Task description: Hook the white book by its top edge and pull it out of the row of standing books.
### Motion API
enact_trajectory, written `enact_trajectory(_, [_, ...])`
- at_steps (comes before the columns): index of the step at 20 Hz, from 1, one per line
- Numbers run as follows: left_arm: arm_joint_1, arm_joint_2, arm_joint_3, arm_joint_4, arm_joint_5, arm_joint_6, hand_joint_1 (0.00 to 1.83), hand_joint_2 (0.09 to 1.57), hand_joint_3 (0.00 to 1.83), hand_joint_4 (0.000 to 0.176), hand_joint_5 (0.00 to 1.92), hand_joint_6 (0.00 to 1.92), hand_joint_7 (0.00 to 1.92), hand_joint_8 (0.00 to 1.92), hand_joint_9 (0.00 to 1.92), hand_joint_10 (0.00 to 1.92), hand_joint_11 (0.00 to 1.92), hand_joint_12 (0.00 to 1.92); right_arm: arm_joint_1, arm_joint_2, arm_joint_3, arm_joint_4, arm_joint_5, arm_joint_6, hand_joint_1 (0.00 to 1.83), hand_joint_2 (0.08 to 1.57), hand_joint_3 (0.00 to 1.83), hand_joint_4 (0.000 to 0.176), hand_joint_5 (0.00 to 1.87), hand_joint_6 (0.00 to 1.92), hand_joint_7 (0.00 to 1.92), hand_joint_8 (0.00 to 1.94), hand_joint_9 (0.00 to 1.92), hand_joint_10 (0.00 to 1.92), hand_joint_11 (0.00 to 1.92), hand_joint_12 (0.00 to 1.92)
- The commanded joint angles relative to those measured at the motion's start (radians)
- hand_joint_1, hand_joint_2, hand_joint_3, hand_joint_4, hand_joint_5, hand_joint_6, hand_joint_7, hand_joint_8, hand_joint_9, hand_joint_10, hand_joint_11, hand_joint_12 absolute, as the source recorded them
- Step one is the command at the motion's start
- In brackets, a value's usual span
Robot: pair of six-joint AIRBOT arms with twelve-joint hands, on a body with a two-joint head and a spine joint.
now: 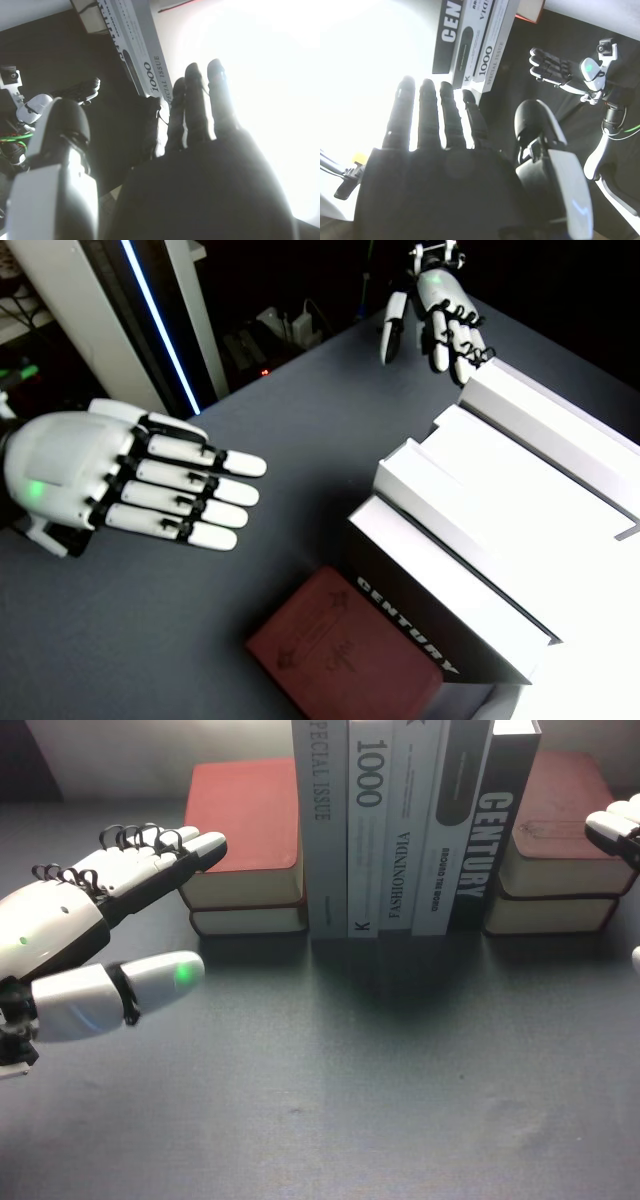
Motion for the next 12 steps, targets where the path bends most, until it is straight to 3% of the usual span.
enact_trajectory(1, [-0.005,-0.002,0.006,-0.018,-0.121,-0.005,0.00,1.34,0.02,0.124,0.00,0.00,0.00,0.00,0.00,0.00,0.00,0.00,0.014,0.002,0.003,0.005,0.130,0.003,0.50,1.45,0.03,0.000,0.02,0.04,0.00,0.00,0.00,0.00,0.00,0.00])
enact_trajectory(4, [-0.005,-0.003,0.007,-0.019,-0.121,-0.005,0.00,1.35,0.02,0.094,0.00,0.00,0.00,0.00,0.00,0.00,0.00,0.00,0.014,0.002,0.003,0.006,0.132,0.003,0.51,1.46,0.01,0.000,0.01,0.02,0.00,0.00,0.00,0.00,0.00,0.00])
enact_trajectory(5, [-0.005,-0.003,0.007,-0.019,-0.121,-0.005,0.00,1.34,0.01,0.119,0.00,0.00,0.00,0.00,0.00,0.00,0.00,0.00,0.015,0.002,0.003,0.006,0.137,0.003,0.53,1.46,0.01,0.000,0.02,0.03,0.00,0.00,0.00,0.00,0.00,0.00])
enact_trajectory(6, [-0.005,-0.003,0.007,-0.020,-0.122,-0.005,0.02,1.36,0.01,0.127,0.00,0.00,0.00,0.00,0.00,0.00,0.00,0.00,0.019,0.003,0.003,0.005,0.141,0.003,0.50,1.47,0.01,0.000,0.02,0.03,0.00,0.00,0.00,0.00,0.00,0.00])
enact_trajectory(7, [-0.004,-0.003,0.008,-0.021,-0.122,-0.005,0.04,1.36,0.01,0.113,0.00,0.00,0.00,0.00,0.00,0.00,0.00,0.00,0.026,0.003,0.006,0.005,0.144,0.003,0.45,1.47,0.01,0.000,0.02,0.02,0.00,0.00,0.00,0.00,0.00,0.00])
enact_trajectory(8, [-0.004,-0.003,0.008,-0.022,-0.122,-0.005,0.01,1.37,0.01,0.123,0.00,0.00,0.00,0.00,0.00,0.00,0.00,0.00,0.040,0.003,0.010,0.004,0.144,0.001,0.41,1.48,0.01,0.000,0.03,0.02,0.00,0.00,0.00,0.00,0.00,0.00])
enact_trajectory(10, [-0.004,-0.004,0.009,-0.024,-0.121,-0.005,0.04,1.38,0.01,0.097,0.00,0.00,0.00,0.00,0.00,0.00,0.00,0.00,0.086,0.001,0.021,0.001,0.133,-0.023,0.37,1.48,0.01,0.000,0.09,0.04,0.00,0.00,0.00,0.00,0.00,0.00])
enact_trajectory(12, [-0.004,-0.004,0.011,-0.025,-0.118,-0.005,0.00,1.35,0.00,0.114,0.00,0.00,0.00,0.00,0.00,0.00,0.00,0.00,0.171,-0.011,0.040,-0.006,0.081,-0.073,0.21,1.49,0.01,0.000,0.07,0.04,0.00,0.00,0.00,0.00,0.00,0.00])
